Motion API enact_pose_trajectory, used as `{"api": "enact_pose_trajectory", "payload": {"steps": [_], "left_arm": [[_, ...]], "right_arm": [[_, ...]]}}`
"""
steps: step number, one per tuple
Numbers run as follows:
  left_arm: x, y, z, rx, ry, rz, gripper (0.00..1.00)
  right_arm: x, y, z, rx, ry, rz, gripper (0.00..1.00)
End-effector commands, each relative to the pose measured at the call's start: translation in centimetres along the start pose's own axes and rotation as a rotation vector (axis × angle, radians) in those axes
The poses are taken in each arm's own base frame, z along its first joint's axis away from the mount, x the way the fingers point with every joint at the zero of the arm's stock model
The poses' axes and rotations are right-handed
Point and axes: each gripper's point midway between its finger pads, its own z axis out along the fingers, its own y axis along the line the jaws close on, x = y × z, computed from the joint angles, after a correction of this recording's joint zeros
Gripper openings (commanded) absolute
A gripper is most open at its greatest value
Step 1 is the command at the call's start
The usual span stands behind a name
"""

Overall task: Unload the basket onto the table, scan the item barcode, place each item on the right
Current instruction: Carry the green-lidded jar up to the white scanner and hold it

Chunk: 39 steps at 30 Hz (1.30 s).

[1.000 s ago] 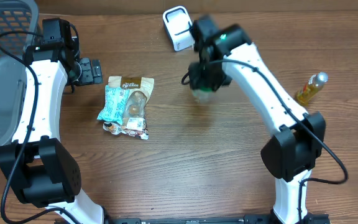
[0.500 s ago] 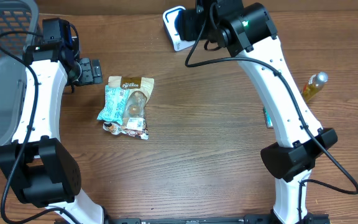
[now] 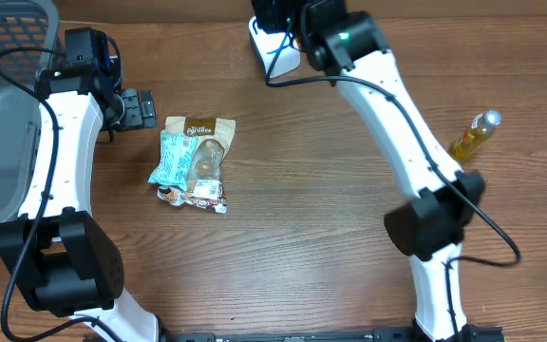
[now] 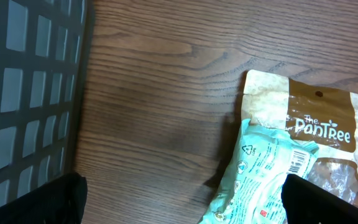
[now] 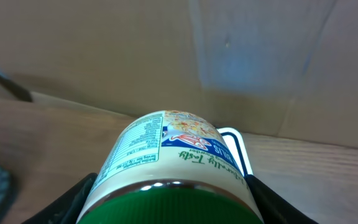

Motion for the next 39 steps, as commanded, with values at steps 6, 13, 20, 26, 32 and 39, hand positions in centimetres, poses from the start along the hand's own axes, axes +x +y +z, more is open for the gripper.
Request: {"api": "enact_pose_trajectory", "payload": {"steps": [6, 13, 20, 26, 32, 39], "left_arm": [[-0.8, -0.3, -1.2, 0.01, -0.037, 0.022, 1.0], [-0.8, -0.3, -1.2, 0.01, -0.037, 0.022, 1.0], [-0.8, -0.3, -1.2, 0.01, -0.037, 0.022, 0.99], [-0.8, -0.3, -1.2, 0.01, -0.037, 0.022, 0.99], [-0.8, -0.3, -1.2, 0.01, -0.037, 0.022, 1.0], [-0.8, -0.3, -1.2, 0.01, -0.037, 0.022, 1.0]], "right_arm": [[4.8, -4.3, 8.4, 0.16, -0.002, 0.002, 0.28], [6.1, -4.9, 12.3, 0.106, -0.047, 0.023, 0.05], [3.6, -3.7, 13.1, -0.017, -0.162, 0.149, 0.04], [4.4, -3.8, 14.6, -0.045, -0.186, 0.226, 0.04], [4.1, -3.5, 15.3, -0.076, -0.233, 0.227, 0.04], [4.1, -3.5, 15.3, -0.075, -0.234, 0.226, 0.04]]}}
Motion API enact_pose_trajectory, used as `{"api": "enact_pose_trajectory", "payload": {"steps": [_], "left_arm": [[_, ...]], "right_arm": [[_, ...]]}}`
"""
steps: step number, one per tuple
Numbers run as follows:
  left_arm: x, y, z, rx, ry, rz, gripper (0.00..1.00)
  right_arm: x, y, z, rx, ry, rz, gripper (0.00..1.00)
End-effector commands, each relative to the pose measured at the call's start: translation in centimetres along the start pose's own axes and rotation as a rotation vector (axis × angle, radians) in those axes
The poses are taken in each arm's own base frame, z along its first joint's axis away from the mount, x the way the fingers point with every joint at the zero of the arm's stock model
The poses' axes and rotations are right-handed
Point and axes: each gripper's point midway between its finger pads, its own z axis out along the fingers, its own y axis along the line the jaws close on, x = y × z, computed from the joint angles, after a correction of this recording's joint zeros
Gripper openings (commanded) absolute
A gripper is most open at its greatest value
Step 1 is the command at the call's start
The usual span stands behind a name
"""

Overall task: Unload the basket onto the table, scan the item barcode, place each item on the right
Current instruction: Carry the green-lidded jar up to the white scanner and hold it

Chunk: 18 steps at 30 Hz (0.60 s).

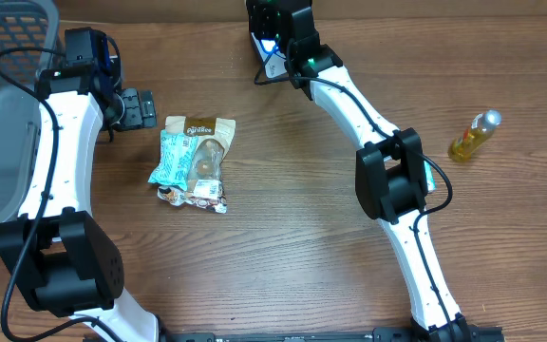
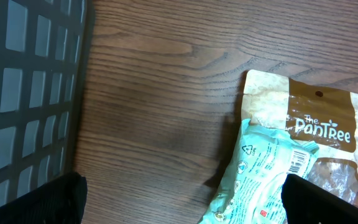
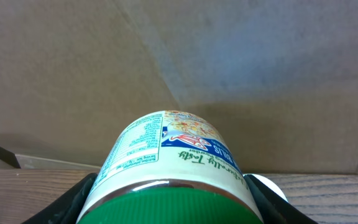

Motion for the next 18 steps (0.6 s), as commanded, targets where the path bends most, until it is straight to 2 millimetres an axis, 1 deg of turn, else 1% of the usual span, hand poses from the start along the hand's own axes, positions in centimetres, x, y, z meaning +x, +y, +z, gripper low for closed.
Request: {"api": "enact_pose_trajectory", "payload": {"steps": [1, 2, 4, 6, 8, 10, 11, 12, 15, 18], "left_arm": [[-0.8, -0.3, -1.2, 0.01, -0.037, 0.022, 1.0], [-0.8, -0.3, -1.2, 0.01, -0.037, 0.022, 1.0], [-0.8, -0.3, -1.2, 0.01, -0.037, 0.022, 0.99], [-0.8, -0.3, -1.2, 0.01, -0.037, 0.022, 0.99], [-0.8, -0.3, -1.2, 0.01, -0.037, 0.022, 0.99], [-0.8, -0.3, -1.2, 0.01, -0.037, 0.022, 0.99], [-0.8, -0.3, -1.2, 0.01, -0.037, 0.022, 0.99], [-0.8, -0.3, -1.2, 0.01, -0.037, 0.022, 1.0], [-0.8, -0.3, -1.2, 0.01, -0.037, 0.022, 1.0], [-0.8, -0.3, -1.2, 0.01, -0.037, 0.022, 1.0]], "right_arm": [[-1.5, 0.6, -0.4, -0.013, -0.027, 0.01, 0.04], [-1.6, 0.6, -0.5, -0.014, -0.027, 0.011, 0.04], [-2.4, 0.9, -0.9, -0.02, -0.04, 0.006, 0.04], [-3.9, 1.5, -1.6, -0.025, -0.059, -0.056, 0.04], [-5.5, 2.2, -2.9, -0.02, -0.059, -0.154, 0.04], [-6.8, 2.3, -4.3, -0.004, -0.043, -0.179, 0.04], [-7.7, 2.3, -5.5, 0.009, -0.017, -0.179, 0.04], [-7.9, 2.2, -6.0, 0.016, -0.006, -0.179, 0.04], [-8.0, 1.0, -8.6, 0.07, 0.099, -0.168, 0.04], [-6.6, -1.6, -11.9, 0.165, 0.263, -0.102, 0.04]]}}
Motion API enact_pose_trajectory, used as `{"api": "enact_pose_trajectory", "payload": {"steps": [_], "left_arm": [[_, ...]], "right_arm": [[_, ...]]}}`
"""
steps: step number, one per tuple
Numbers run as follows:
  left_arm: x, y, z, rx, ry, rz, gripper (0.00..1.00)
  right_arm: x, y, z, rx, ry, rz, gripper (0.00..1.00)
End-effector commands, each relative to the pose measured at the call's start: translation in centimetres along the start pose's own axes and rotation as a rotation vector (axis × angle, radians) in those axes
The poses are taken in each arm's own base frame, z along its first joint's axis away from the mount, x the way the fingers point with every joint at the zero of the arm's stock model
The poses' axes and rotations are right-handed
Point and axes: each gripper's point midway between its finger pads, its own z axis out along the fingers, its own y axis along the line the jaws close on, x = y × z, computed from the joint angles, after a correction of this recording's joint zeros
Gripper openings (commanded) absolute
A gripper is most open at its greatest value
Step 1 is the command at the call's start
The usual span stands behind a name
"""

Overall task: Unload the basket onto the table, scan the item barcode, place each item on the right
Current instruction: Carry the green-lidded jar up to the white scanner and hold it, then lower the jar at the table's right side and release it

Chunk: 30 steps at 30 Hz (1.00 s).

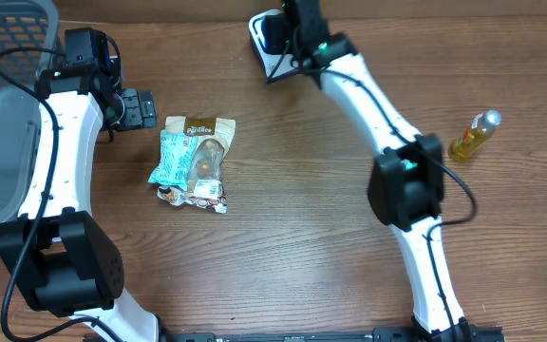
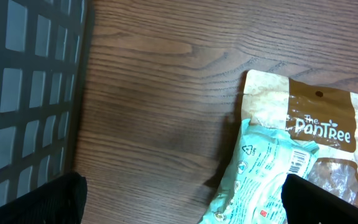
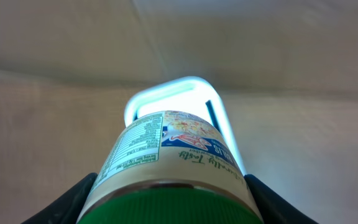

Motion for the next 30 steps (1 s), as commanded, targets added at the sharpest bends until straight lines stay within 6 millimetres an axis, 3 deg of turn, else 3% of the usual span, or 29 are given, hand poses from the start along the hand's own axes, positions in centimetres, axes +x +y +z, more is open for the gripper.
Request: {"api": "enact_pose_trajectory", "payload": {"steps": [1, 8, 12, 19, 26, 28, 30], "left_arm": [[-0.8, -0.3, -1.2, 0.01, -0.037, 0.022, 1.0], [-0.8, -0.3, -1.2, 0.01, -0.037, 0.022, 1.0], [-0.8, -0.3, -1.2, 0.01, -0.037, 0.022, 1.0], [-0.8, -0.3, -1.2, 0.01, -0.037, 0.022, 1.0], [-0.8, -0.3, -1.2, 0.01, -0.037, 0.022, 1.0], [-0.8, -0.3, -1.2, 0.01, -0.037, 0.022, 1.0], [-0.8, -0.3, -1.2, 0.01, -0.037, 0.022, 0.99]], "right_arm": [[-4.8, -2.1, -8.2, 0.025, -0.036, 0.087, 0.04], [6.9, -9.9, -11.8, 0.25, 0.483, 0.157, 0.12], [11.5, -13.2, -13.5, 0.337, 0.691, 0.193, 0.12], [16.7, -17.0, -13.0, 0.404, 0.836, 0.249, 0.18], [19.8, -20.1, -12.6, 0.458, 0.897, 0.282, 0.25], [20.5, -20.7, -12.5, 0.465, 0.907, 0.296, 0.29], [21.1, -21.4, -12.4, 0.471, 0.911, 0.309, 0.48]]}}
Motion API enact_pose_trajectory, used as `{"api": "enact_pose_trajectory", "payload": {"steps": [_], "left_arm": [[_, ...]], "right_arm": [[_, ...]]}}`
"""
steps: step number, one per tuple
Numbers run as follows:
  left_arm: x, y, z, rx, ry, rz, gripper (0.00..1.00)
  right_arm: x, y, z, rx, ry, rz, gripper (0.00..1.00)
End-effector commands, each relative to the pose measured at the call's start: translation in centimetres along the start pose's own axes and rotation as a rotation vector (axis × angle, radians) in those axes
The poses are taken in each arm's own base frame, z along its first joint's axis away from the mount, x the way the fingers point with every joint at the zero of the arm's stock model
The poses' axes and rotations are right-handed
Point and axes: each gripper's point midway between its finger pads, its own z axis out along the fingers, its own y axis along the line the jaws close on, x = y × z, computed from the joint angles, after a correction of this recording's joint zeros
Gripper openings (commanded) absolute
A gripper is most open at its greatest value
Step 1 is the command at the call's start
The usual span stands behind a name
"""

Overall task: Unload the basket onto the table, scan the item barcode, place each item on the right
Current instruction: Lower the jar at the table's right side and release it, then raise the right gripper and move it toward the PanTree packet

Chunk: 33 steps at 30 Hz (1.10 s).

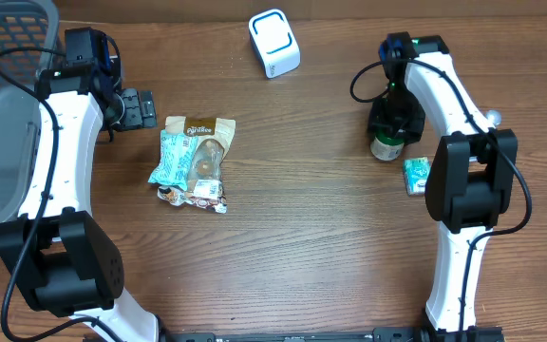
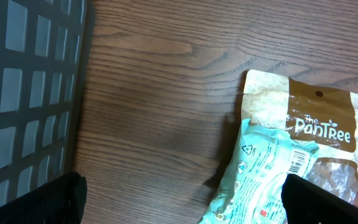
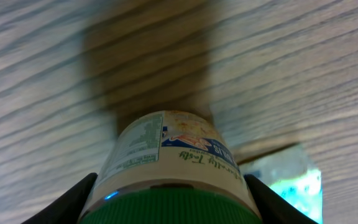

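Note:
My right gripper (image 1: 391, 122) is shut on a jar (image 1: 384, 147) with a green lid and a cream label, at the right side of the table. In the right wrist view the jar (image 3: 166, 155) fills the middle, pointing down at the wood, with a finger (image 3: 73, 200) on each side. I cannot tell whether it touches the table. The white scanner (image 1: 273, 42) stands at the back centre, well left of the jar. My left gripper (image 1: 137, 108) is open and empty just left of the snack bags (image 1: 194, 160).
A small teal packet (image 1: 415, 176) lies just right of the jar, also seen as the teal packet (image 3: 284, 177). A yellow oil bottle (image 1: 491, 117) peeks from behind the right arm. A grey basket (image 1: 3, 114) fills the left edge. The PanTree bag (image 2: 319, 124) and mint bag (image 2: 260, 180) lie under the left wrist.
My right gripper with the jar has gone from in front of the scanner at the back to the right side of the table, low over the wood beside the teal packet. The left arm has not moved.
My right gripper held the jar near the scanner at the back of the table through all earlier moments, last with the jar right before the scanner's lit face. Now the jar is at the right side, still gripped. The left gripper stayed open beside the snack bags.

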Motion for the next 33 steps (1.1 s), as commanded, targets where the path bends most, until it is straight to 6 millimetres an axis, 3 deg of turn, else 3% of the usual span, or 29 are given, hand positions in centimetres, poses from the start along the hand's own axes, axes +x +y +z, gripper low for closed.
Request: {"api": "enact_pose_trajectory", "payload": {"steps": [1, 6, 12, 16, 21, 25, 33], "left_arm": [[-0.8, -0.3, -1.2, 0.01, -0.037, 0.022, 1.0], [-0.8, -0.3, -1.2, 0.01, -0.037, 0.022, 0.99], [-0.8, -0.3, -1.2, 0.01, -0.037, 0.022, 1.0], [-0.8, -0.3, -1.2, 0.01, -0.037, 0.022, 0.99], [-0.8, -0.3, -1.2, 0.01, -0.037, 0.022, 0.99], [-0.8, -0.3, -1.2, 0.01, -0.037, 0.022, 1.0], [-0.8, -0.3, -1.2, 0.01, -0.037, 0.022, 1.0]], "right_arm": [[-0.1, -1.1, 0.7, 0.011, 0.006, 0.023, 0.57], [-0.1, -1.5, 0.8, 0.011, 0.011, 0.027, 0.81], [0.2, -1.6, 0.3, 0.015, 0.021, 0.01, 0.87], [-1.5, -1.3, -2.4, -0.008, -0.063, 0.008, 0.88], [-3.4, -0.4, -8.2, -0.068, -0.216, 0.008, 0.97], [-2.4, 2.5, -10.8, -0.171, -0.236, -0.044, 0.97], [2.2, 10.7, -11.5, -0.385, -0.148, -0.283, 1.0]]}}
